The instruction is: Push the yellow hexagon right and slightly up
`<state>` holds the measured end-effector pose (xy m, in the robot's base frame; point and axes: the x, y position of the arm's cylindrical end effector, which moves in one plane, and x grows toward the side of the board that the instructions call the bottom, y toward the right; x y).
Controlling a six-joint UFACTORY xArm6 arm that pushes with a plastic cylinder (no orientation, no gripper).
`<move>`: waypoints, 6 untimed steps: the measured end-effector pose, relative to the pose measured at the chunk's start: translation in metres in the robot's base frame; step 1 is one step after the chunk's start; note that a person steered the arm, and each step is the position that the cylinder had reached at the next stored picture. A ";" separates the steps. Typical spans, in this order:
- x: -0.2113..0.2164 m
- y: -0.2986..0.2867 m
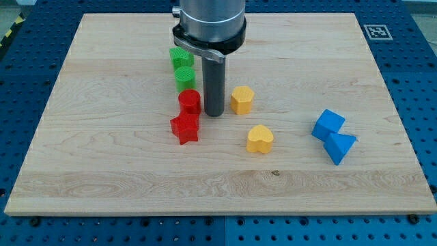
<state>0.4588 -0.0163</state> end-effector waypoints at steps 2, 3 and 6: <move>-0.001 -0.017; -0.003 -0.022; -0.008 0.050</move>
<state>0.4512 0.0340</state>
